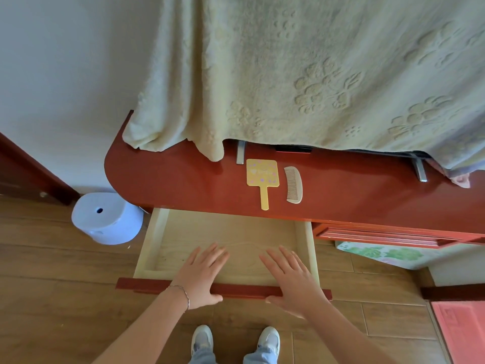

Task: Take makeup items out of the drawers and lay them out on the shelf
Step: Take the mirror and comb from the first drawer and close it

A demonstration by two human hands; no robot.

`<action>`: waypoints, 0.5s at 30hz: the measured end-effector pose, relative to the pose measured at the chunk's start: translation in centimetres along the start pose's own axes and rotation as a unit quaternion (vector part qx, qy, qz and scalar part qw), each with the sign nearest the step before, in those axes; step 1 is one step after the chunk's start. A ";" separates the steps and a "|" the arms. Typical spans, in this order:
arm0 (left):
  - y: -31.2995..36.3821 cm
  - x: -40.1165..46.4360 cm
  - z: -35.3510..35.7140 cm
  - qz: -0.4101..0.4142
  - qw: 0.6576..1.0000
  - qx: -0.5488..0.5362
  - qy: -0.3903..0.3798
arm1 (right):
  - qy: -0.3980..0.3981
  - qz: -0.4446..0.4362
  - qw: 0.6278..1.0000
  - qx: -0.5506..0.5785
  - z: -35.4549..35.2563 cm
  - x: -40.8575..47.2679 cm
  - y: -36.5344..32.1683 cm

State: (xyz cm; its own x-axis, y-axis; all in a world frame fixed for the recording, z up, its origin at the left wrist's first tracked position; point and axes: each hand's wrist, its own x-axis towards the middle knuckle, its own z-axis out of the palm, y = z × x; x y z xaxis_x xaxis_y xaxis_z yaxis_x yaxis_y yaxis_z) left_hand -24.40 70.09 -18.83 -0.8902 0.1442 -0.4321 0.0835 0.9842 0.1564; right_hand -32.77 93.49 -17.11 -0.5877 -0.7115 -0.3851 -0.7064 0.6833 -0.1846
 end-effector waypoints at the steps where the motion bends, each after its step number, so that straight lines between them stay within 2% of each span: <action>1: -0.3 0.1 0.0 -0.007 1.000 -0.002 0.003 | 0.003 -0.001 1.000 0.001 0.0 0.0 0.0; 6: -0.8 0.6 0.1 -0.015 0.999 0.000 0.039 | 0.022 0.002 1.000 0.004 0.3 0.7 0.3; 11: -1.5 1.1 -0.1 -0.029 0.996 0.009 0.082 | 0.046 0.032 0.997 -0.044 0.5 1.3 0.8; 15: -1.9 2.1 -0.2 -0.030 0.987 -0.010 0.156 | 0.098 0.048 0.993 -0.037 0.2 2.2 1.2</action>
State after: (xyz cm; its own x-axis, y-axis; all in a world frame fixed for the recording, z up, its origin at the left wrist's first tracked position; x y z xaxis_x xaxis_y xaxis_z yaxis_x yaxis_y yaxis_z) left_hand -26.49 68.48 -19.84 -0.9880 0.0446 -0.1477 0.0211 0.9874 0.1570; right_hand -34.85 92.78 -18.42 -0.7137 -0.6673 -0.2129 -0.6668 0.7403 -0.0854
